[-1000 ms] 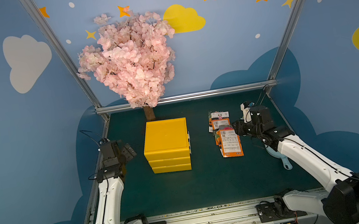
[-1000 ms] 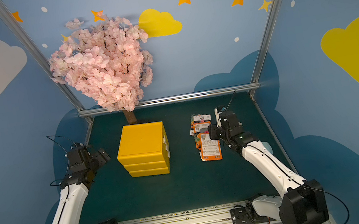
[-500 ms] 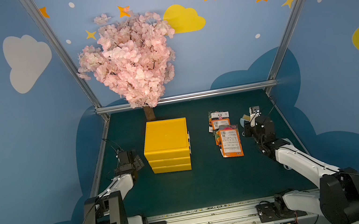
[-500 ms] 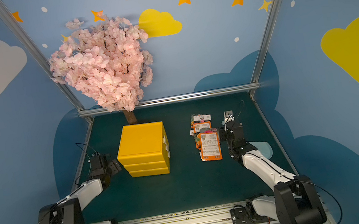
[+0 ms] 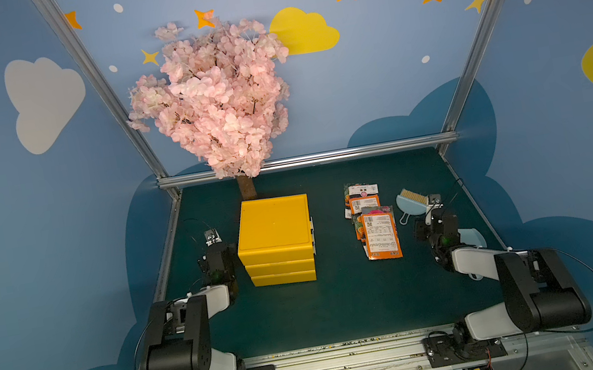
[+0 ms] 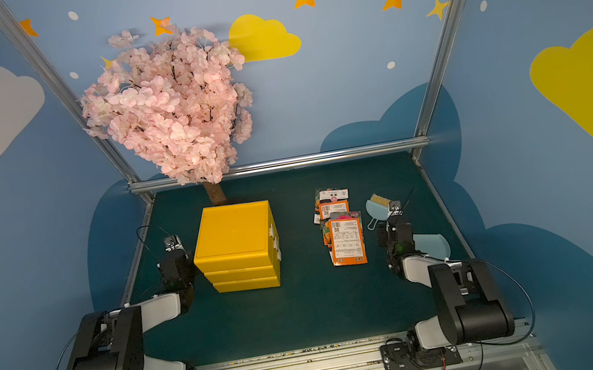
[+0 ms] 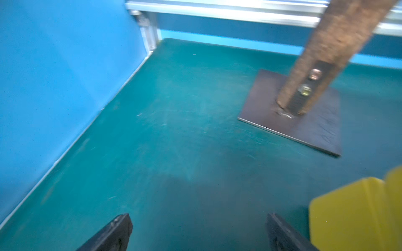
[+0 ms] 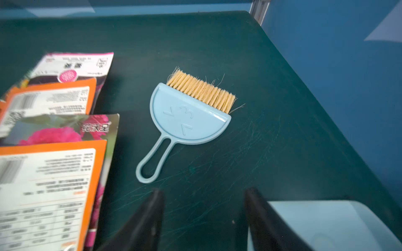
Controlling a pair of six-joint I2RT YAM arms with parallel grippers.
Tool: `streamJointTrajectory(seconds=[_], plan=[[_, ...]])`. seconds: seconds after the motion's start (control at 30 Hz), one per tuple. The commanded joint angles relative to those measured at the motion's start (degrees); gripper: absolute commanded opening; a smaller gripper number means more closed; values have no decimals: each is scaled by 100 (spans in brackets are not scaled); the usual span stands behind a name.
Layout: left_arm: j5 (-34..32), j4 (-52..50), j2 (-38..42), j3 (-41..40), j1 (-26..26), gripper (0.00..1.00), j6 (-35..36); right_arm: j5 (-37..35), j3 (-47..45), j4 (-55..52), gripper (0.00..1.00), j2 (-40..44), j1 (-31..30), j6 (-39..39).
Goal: Take the seed bags out of the drawer
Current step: Reset both arms
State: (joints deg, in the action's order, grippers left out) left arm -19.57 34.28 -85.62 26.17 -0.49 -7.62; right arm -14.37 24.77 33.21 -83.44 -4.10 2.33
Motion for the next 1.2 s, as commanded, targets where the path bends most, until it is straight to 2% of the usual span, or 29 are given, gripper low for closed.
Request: streamJointTrajectory(seconds=[0.0,0.07,0.47,0.5,0.57,0.6,0.67,0.77,0.87,1.17], plan=[[144,237,-24,125,-13,100,219,279,33,661,98,-134,-12,-81],[207,237,-47,146,-15,100,246,362,111,268,98,-75,0,-164],[701,660,-26,-110,-18,100,447,385,115,258,99,-69,4,-180],[906,1057,-95,-304,-28,100,530,382,114,256,99,-71,-1,-180],[991,2889,-551,-921,-84,100,750,382,115,261,99,-68,-3,-194],[874,2747,-518,-901,-100,100,703,367,113,256,99,-74,-4,-189],[660,1290,-186,-428,-44,100,433,347,116,247,98,-77,-18,-189],[673,1903,-441,-525,-13,100,466,338,137,238,98,-85,-27,-189],[682,1407,-287,-410,-11,100,420,333,134,221,99,-89,-23,-188],[683,1454,-288,-417,-9,100,428,259,124,238,99,-80,-81,-233]])
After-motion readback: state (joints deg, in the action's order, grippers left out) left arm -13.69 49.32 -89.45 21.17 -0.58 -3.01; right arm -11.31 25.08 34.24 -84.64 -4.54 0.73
